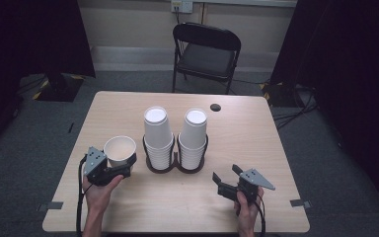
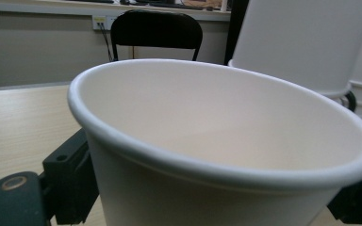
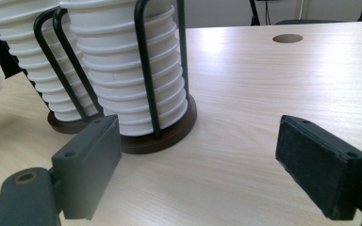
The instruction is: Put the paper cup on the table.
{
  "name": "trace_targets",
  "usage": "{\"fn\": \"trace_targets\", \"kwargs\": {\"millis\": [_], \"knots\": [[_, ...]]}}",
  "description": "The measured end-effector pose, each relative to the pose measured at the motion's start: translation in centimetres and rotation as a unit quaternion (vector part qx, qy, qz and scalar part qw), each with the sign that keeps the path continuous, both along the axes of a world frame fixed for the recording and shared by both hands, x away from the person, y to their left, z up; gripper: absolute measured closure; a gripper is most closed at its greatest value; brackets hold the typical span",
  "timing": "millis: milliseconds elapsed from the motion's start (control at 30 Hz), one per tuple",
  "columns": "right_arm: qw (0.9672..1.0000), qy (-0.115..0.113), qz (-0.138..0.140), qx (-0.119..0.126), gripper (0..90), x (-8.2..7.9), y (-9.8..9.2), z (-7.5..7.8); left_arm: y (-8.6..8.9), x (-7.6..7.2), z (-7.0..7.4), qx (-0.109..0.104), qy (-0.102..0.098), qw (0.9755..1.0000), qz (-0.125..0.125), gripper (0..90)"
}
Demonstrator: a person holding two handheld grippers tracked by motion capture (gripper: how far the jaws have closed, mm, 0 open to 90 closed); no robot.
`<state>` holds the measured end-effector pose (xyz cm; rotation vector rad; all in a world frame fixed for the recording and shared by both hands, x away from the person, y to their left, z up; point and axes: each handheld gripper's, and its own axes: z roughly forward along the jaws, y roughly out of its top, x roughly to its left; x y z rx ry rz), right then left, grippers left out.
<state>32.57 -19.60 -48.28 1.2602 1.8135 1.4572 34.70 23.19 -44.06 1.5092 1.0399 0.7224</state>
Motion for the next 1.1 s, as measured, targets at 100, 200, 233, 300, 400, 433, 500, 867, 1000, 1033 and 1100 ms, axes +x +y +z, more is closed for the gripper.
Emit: {"fn": "trace_targets", "kwargs": {"millis": [100, 200, 233, 300, 400, 433, 500, 867, 1000, 1033, 1100], "knots": [[1.0, -0.009, -0.001, 0.0, 13.8, -0.2, -0.2, -0.3, 0.1, 0.6, -0.2, 0.005, 0.004, 1.0, 0.005, 10.6], [0.9999, -0.013, 0.0, 0.0, 13.9, -0.1, -0.2, -0.5, 0.2, 1.3, -0.5, 0.001, 0.011, 0.9999, 0.007, 10.5], [0.9999, -0.011, 0.0, 0.0, 13.9, 0.0, -0.2, -0.5, 0.3, 1.6, -0.6, 0.007, 0.013, 0.9998, 0.01, 10.5], [0.9999, -0.014, 0.001, -0.004, 13.9, 0.0, 0.0, -0.6, 0.5, 2.0, -0.7, 0.013, 0.019, 0.9996, 0.014, 10.3], [0.9998, -0.019, 0.003, -0.002, 13.9, 0.0, 0.1, -0.8, 1.0, 2.7, -0.7, 0.013, 0.022, 0.9995, 0.016, 10.4], [0.9998, -0.017, 0.007, -0.001, 13.9, -0.1, 0.1, -0.9, 1.1, 3.0, -0.8, 0.007, 0.02, 0.9997, 0.014, 10.4], [0.9998, -0.017, 0.009, -0.006, 13.9, -0.2, 0.2, -1.1, 1.2, 3.4, -0.9, 0.009, 0.024, 0.9995, 0.015, 10.4], [0.9995, -0.024, 0.02, -0.005, 13.7, -0.6, 0.2, -1.2, 1.2, 5.9, -1.5, 0.008, 0.033, 0.9994, 0.005, 9.9], [0.9995, -0.022, 0.022, -0.006, 13.7, -0.5, 0.2, -1.2, 1.2, 6.9, -2.1, 0.01, 0.036, 0.9993, 0.002, 9.0], [0.9994, -0.023, 0.022, -0.01, 13.7, -0.5, 0.2, -1.2, 1.2, 7.1, -2.2, 0.01, 0.036, 0.9993, -0.001, 8.6], [0.9994, -0.022, 0.025, -0.012, 13.7, -0.5, 0.3, -1.2, 1.1, 7.4, -2.3, 0.024, 0.043, 0.9988, 0.006, 9.2]]}}
